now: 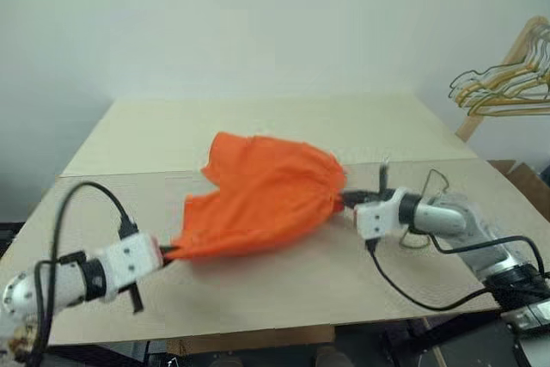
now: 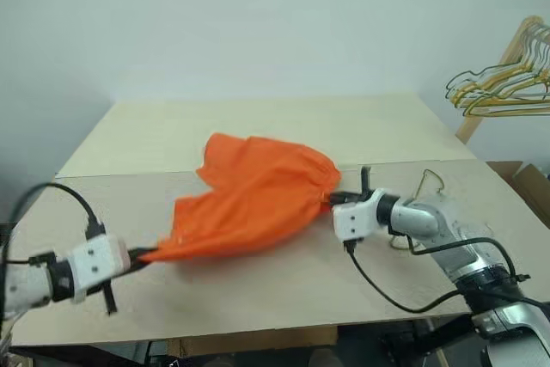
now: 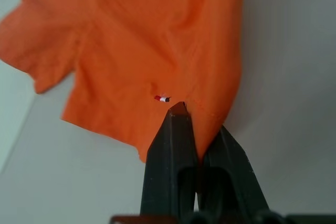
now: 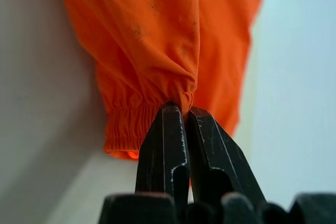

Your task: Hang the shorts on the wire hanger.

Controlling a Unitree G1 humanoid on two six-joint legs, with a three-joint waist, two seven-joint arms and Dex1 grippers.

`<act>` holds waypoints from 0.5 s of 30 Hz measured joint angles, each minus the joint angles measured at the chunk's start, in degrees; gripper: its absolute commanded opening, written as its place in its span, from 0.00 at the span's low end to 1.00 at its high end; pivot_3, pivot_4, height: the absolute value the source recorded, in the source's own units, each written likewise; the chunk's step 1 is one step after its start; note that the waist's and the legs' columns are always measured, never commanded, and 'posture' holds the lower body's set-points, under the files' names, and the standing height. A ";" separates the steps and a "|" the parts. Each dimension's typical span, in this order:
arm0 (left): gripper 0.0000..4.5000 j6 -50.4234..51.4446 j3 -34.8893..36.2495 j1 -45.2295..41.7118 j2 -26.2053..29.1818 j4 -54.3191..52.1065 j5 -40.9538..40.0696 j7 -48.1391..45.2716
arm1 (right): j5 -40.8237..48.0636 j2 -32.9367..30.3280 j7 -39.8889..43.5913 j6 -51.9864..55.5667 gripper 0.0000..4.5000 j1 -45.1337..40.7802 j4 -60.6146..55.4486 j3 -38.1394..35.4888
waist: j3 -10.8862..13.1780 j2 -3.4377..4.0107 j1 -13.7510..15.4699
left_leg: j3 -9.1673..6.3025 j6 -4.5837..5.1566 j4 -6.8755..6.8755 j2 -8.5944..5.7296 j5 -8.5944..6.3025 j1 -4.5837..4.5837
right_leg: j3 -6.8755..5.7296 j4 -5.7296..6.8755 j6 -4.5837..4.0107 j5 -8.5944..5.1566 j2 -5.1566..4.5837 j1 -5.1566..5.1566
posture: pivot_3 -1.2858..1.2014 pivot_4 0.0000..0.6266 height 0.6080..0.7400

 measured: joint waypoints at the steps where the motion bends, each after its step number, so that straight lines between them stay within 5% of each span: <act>1: 0.00 -0.78 -0.66 1.18 0.24 0.09 1.20 -0.35 | 0.92 -1.17 2.16 -0.41 0.00 0.93 -0.58 0.45 | 0.00 0.00 0.47 | -0.01 0.09 0.00 0.00 -0.05 -0.02 | 0.01 0.00 0.11 0.06 0.00 0.00 | 0.56 0.00 1.00; 7: 0.00 -2.24 -2.68 4.50 1.31 -1.00 3.89 -2.68 | 8.11 -8.22 14.82 -0.65 0.00 3.13 -5.93 0.75 | 0.03 -0.04 0.94 | -0.09 0.15 0.05 0.04 -0.08 -0.56 | 0.01 0.06 0.07 0.10 -0.02 -0.50 | 0.56 0.00 1.00; 15: 0.00 0.88 -4.35 8.59 3.92 -6.30 4.11 -7.22 | 10.22 -10.57 20.90 -4.59 0.00 4.42 -6.13 0.75 | 0.03 -0.04 0.66 | 0.01 0.21 0.03 0.06 -0.12 -0.56 | 0.04 0.05 0.05 0.08 0.01 -0.47 | 0.56 0.00 1.00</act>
